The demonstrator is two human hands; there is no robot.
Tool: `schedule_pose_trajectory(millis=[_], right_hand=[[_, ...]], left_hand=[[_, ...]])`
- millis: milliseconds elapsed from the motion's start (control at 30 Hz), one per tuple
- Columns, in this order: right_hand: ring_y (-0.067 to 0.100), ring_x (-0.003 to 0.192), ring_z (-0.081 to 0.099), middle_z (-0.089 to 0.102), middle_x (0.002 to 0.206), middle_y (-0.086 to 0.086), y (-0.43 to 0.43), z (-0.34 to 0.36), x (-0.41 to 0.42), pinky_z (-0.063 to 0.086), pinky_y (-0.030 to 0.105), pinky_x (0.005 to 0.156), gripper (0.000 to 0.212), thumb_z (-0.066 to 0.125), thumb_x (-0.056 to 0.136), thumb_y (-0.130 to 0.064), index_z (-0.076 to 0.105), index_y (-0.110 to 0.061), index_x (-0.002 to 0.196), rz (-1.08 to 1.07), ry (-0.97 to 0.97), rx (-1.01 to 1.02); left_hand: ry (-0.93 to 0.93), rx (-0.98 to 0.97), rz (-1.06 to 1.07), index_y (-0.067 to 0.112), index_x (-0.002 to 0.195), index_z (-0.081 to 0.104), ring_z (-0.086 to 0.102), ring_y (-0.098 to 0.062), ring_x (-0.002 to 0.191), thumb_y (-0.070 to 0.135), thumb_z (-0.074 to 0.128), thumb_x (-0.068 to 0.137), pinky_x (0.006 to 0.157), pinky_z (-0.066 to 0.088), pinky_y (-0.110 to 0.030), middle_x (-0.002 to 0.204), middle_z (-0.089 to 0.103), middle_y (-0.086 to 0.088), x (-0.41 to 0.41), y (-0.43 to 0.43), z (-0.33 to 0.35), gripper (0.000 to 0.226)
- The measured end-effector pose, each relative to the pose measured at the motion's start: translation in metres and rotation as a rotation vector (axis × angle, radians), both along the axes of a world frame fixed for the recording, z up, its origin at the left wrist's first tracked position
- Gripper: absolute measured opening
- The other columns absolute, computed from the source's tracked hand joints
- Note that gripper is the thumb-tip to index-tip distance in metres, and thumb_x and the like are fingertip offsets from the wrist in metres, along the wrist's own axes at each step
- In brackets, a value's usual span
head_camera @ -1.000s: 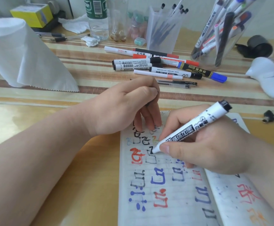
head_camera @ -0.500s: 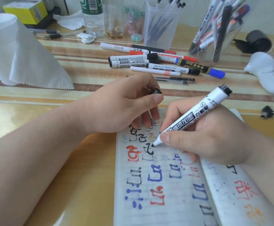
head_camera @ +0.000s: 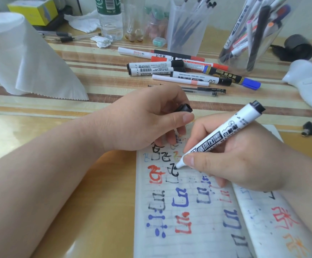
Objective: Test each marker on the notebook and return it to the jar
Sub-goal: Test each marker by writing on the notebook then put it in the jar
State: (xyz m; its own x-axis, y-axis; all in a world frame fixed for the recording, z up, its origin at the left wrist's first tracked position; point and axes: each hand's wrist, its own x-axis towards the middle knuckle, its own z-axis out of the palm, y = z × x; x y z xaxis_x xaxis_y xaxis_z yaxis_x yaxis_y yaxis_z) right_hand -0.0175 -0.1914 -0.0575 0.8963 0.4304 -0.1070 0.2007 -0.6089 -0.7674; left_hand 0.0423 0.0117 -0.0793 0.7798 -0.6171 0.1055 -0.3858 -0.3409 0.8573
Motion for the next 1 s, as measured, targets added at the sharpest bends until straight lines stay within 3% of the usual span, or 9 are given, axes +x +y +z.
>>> schedule_pose_trajectory(millis=[67, 200, 367, 467, 667, 833, 1000], right_hand=[[0.006, 0.049, 0.062, 0.066, 0.055, -0.008, 0.000, 0.000, 0.000, 0.054, 0.027, 0.053, 0.023, 0.087, 0.080, -0.024, 0.070, -0.020, 0.065, -0.008, -0.006, 0.068], [0.008, 0.043, 0.048, 0.053, 0.048, -0.003, -0.005, -0.001, 0.004, 0.039, 0.023, 0.041, 0.012, 0.072, 0.068, -0.019, 0.063, -0.011, 0.068, 0.024, -0.001, 0.156], [0.020, 0.037, 0.027, 0.033, 0.045, 0.020, -0.017, -0.005, 0.018, 0.027, 0.017, 0.044, 0.014, 0.065, 0.064, -0.017, 0.055, -0.007, 0.062, -0.148, -0.045, 0.689], [0.021, 0.041, 0.021, 0.026, 0.050, 0.026, -0.023, -0.005, 0.026, 0.025, 0.016, 0.045, 0.005, 0.063, 0.066, -0.010, 0.059, -0.012, 0.064, -0.244, -0.110, 0.855], [0.020, 0.043, 0.041, 0.047, 0.052, 0.014, -0.023, -0.011, 0.026, 0.031, 0.015, 0.042, 0.010, 0.071, 0.070, -0.021, 0.068, -0.012, 0.070, -0.265, -0.126, 0.748], [0.019, 0.041, 0.041, 0.048, 0.050, 0.012, -0.023, -0.012, 0.027, 0.032, 0.015, 0.042, 0.012, 0.072, 0.070, -0.023, 0.068, -0.012, 0.071, -0.274, -0.142, 0.771], [0.014, 0.043, 0.045, 0.052, 0.051, 0.007, -0.022, -0.011, 0.027, 0.034, 0.016, 0.042, 0.010, 0.076, 0.074, -0.016, 0.069, -0.009, 0.075, -0.276, -0.131, 0.695]], left_hand=[[-0.011, -0.003, 0.000, 0.013, 0.106, 0.061, 0.075, -0.019, 0.070, 0.030, 0.061, 0.099, 0.061, 0.063, -0.043, 0.080, 0.074, 0.004, 0.000, 0.000, 0.000, 0.018], [-0.008, -0.026, 0.018, 0.017, 0.105, 0.062, 0.076, -0.021, 0.070, 0.036, 0.062, 0.093, 0.058, 0.061, -0.039, 0.085, 0.073, 0.001, 0.001, -0.002, -0.002, 0.023], [0.006, -0.044, 0.026, 0.025, 0.102, 0.065, 0.076, -0.021, 0.068, 0.025, 0.070, 0.097, 0.058, 0.060, -0.035, 0.089, 0.071, 0.005, 0.003, -0.001, -0.005, 0.008], [0.000, -0.034, 0.042, 0.027, 0.101, 0.065, 0.076, -0.019, 0.067, 0.022, 0.070, 0.095, 0.058, 0.060, -0.034, 0.090, 0.071, 0.006, 0.002, -0.002, -0.005, 0.009], [-0.007, -0.011, 0.054, 0.031, 0.100, 0.064, 0.074, -0.016, 0.063, 0.033, 0.070, 0.092, 0.061, 0.062, -0.037, 0.081, 0.073, 0.012, 0.002, -0.004, -0.006, 0.010], [0.003, -0.028, 0.042, 0.038, 0.098, 0.062, 0.071, -0.010, 0.057, 0.046, 0.068, 0.087, 0.058, 0.057, -0.027, 0.075, 0.073, 0.016, 0.001, -0.004, -0.005, 0.015], [-0.049, -0.012, 0.043, 0.040, 0.101, 0.063, 0.070, -0.007, 0.057, 0.045, 0.069, 0.087, 0.058, 0.058, -0.023, 0.073, 0.072, 0.017, 0.001, -0.004, -0.007, 0.016]])
